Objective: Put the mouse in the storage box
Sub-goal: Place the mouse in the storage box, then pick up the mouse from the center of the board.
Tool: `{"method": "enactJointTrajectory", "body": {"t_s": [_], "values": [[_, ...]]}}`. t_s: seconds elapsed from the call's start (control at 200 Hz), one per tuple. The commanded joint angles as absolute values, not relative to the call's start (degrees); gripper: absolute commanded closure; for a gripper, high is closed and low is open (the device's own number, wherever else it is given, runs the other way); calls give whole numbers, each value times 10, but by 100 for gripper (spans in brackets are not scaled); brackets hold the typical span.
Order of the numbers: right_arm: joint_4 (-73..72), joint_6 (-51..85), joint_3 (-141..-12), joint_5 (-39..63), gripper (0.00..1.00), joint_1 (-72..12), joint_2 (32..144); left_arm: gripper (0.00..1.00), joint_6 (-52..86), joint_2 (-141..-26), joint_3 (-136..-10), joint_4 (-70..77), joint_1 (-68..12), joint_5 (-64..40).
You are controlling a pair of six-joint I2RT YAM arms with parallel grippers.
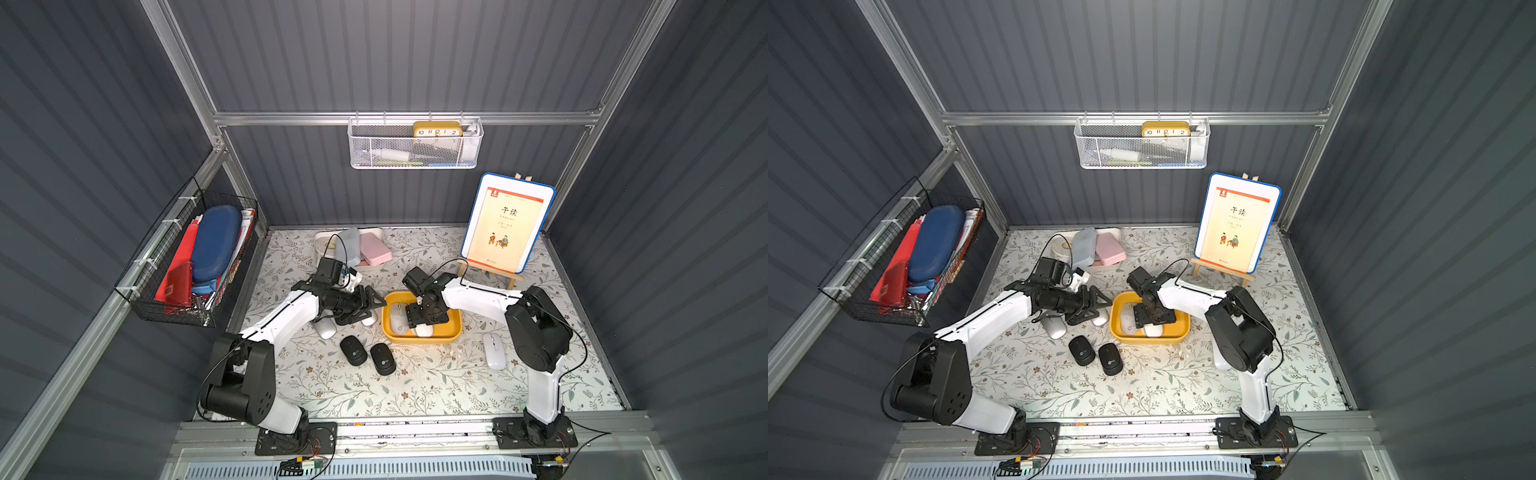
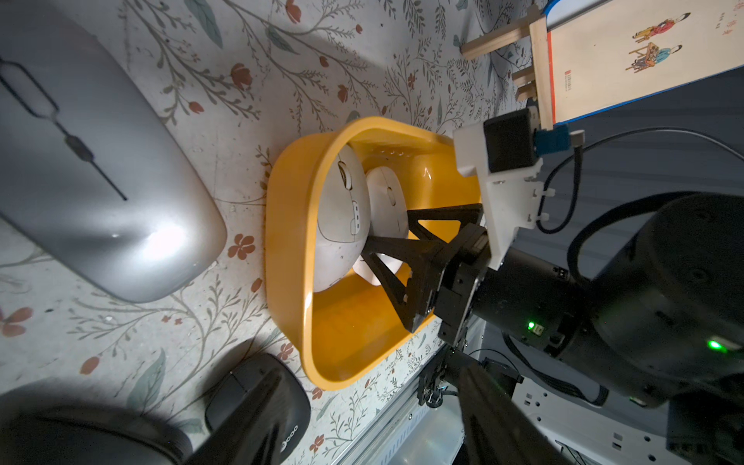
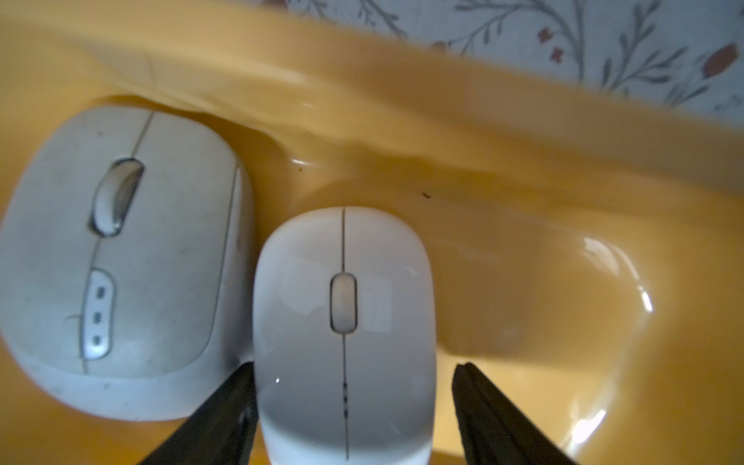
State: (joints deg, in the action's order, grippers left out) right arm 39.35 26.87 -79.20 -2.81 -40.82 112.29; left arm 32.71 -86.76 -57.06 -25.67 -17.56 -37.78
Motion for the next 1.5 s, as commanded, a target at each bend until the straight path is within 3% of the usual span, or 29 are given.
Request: {"method": "enactJointTrajectory", "body": {"t_s": [0.0, 0.28, 0.475, 0.655, 0.805, 0.971, 1.196, 1.496], "values": [[410, 255, -804, -28, 20, -406, 1084, 29, 309, -840, -563, -286, -171, -358], [441, 257, -807, -35, 20, -412, 1004, 29, 306, -798, -551, -319, -171, -341], [444, 280, -771, -61, 20, -480, 926, 30, 341, -731, -491, -313, -181, -347], [438, 329, -701, -93, 20, -502, 833, 30, 421, -703, -504, -311, -324, -264], [460, 392, -611, -149, 20, -453, 724, 30, 489, -704, -501, -248, -411, -238], [521, 438, -529, -142, 20, -303, 624, 30, 483, -773, -555, -207, -456, -229], [535, 442, -482, -124, 18, -239, 689, 30, 439, -886, -671, -196, -493, -256], [496, 383, -485, -68, 10, -194, 778, 29, 409, -922, -686, -179, -493, -299]]}}
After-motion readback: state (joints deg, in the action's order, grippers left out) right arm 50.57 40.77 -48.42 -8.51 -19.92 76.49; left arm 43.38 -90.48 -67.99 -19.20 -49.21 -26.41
